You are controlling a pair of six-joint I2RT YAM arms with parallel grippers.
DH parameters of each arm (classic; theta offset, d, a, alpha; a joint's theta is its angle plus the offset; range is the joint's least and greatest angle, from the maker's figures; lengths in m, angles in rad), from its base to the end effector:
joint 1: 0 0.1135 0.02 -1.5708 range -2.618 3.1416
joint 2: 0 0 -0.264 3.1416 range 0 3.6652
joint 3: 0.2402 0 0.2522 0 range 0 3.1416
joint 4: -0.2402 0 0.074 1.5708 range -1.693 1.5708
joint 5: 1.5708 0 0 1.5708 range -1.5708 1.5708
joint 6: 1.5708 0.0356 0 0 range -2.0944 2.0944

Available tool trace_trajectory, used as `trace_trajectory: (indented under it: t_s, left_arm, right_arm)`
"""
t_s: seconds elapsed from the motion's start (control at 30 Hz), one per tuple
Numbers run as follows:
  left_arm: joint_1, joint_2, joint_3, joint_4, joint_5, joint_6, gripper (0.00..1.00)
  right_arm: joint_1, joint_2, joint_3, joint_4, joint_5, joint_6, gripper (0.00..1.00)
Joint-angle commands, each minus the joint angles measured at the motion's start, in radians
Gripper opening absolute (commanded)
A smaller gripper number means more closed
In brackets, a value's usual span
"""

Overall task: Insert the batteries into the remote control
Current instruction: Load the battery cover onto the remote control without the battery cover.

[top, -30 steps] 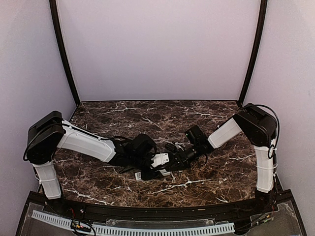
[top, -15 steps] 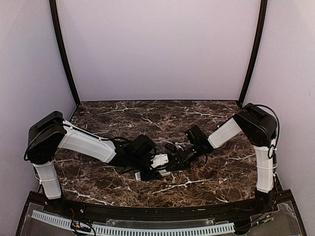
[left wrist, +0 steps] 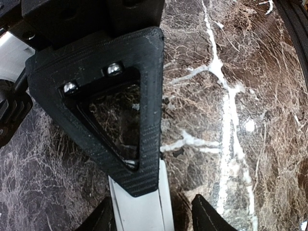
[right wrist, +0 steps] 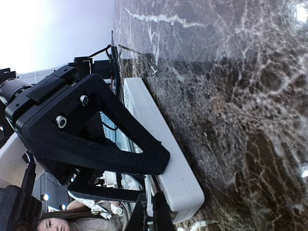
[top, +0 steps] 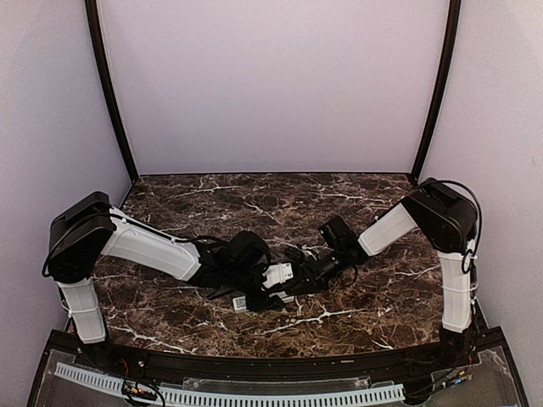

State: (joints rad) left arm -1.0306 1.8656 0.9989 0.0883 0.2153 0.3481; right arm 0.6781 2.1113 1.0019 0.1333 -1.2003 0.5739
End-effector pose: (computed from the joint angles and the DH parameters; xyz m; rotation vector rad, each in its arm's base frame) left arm 0.1881 -0.3285 0.1419 1.6108 1.7836 -0.5806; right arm 0.2652 0.2563 0.0753 0.6028 -2.2768 -1.6922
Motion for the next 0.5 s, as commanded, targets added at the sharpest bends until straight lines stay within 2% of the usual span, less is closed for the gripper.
trace_trajectory:
  t_s: [0.0,0.17,0.37,0.43,0.47]
  left_arm:
    - [-0.008,0.016,0.016,0.01,0.021,0.014,0.51]
    - [-0.008,0.023,0.018,-0.01,0.017,0.02,0.32]
    - [-0.008,0.024,0.013,-0.02,0.023,0.024,0.24]
    - [-0.008,0.023,0.01,-0.018,0.032,0.022,0.19]
    - [-0.009,0.024,0.009,-0.019,0.034,0.022,0.13]
  right_arm:
    - [0.01,0.017,-0.017,-0.008,0.084,-0.008,0.0]
    - [0.011,0.02,-0.019,-0.005,0.085,-0.008,0.0]
    - [0.011,0.022,-0.019,-0.004,0.086,-0.008,0.0]
    - [0.011,0.022,-0.021,-0.005,0.085,-0.006,0.0]
    - [0.01,0.02,-0.022,-0.005,0.086,-0.006,0.0]
